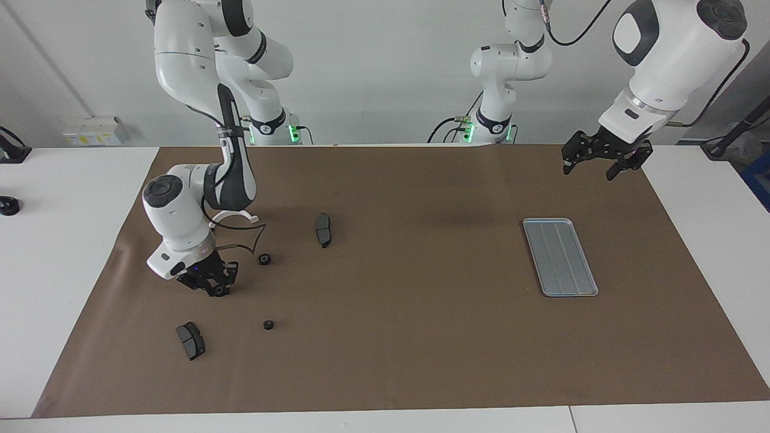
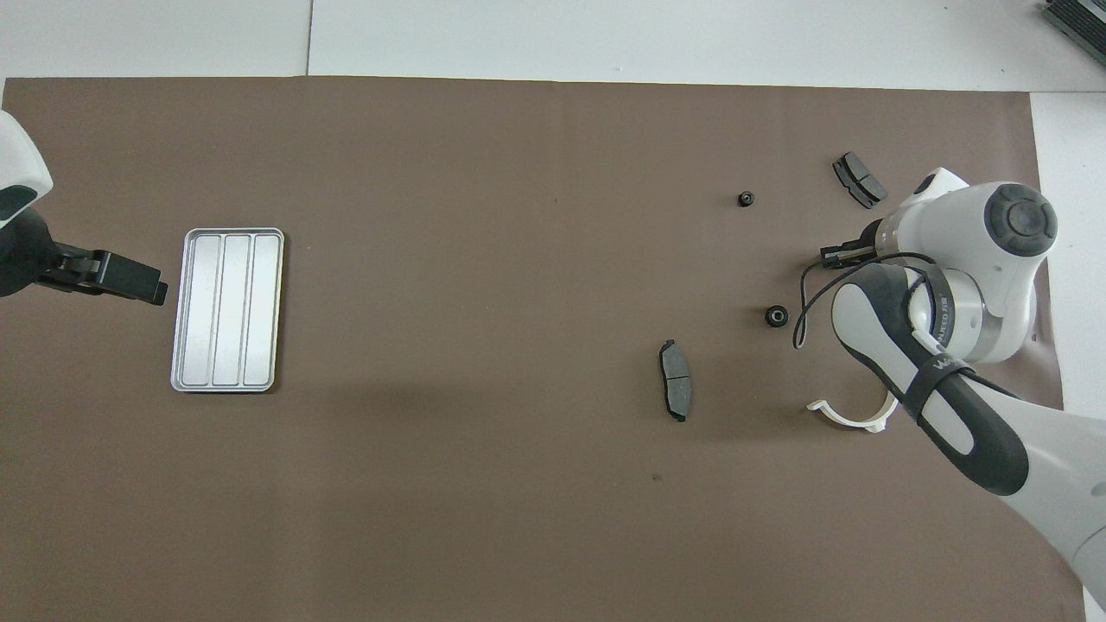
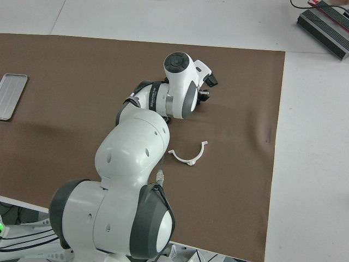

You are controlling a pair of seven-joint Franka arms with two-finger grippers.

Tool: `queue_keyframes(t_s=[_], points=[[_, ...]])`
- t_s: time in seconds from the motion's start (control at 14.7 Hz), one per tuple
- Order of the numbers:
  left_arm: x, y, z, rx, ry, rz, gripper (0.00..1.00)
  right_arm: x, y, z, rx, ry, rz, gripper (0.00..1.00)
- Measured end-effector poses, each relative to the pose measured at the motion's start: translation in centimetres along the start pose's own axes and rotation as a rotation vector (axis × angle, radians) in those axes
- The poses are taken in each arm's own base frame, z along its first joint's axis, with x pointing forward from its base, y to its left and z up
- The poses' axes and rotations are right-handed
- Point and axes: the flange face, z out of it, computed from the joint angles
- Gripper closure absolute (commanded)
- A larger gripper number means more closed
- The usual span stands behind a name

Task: Pick bearing gear from pile to tray
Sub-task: 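Reach the right gripper to a small black bearing and grasp it, then carry the bearing with the right gripper and set it mid-table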

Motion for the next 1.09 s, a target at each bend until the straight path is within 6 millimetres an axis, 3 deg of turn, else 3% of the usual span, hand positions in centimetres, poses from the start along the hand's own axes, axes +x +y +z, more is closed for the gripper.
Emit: queue_keyframes(t_s=[0.34,0.55,0.68,0.82,1.09], points=[[0.0,0.0,0.0,0.000,0.000,0.000,0.00,0.3,-0.4,-0.4,0.002,0.005,0.029,1.00],[0.0,0.0,0.0,0.000,0.000,0.000,0.00,1.8,-3.0,-3.8,0.022,-0.004,0.104,1.00],[0.0,0.0,0.0,0.000,0.000,0.000,0.00,2.8,-6.7,-7.4,0.044,-0.006,0.161,1.00],[0.0,0.0,0.0,0.000,0.000,0.000,0.00,3.5,-11.5,-10.2,0.061,0.005,0.212,1.00],[0.0,0.0,0.0,0.000,0.000,0.000,0.00,2.9,-24.0,-11.9,0.101,0.021,0.278,1.00]])
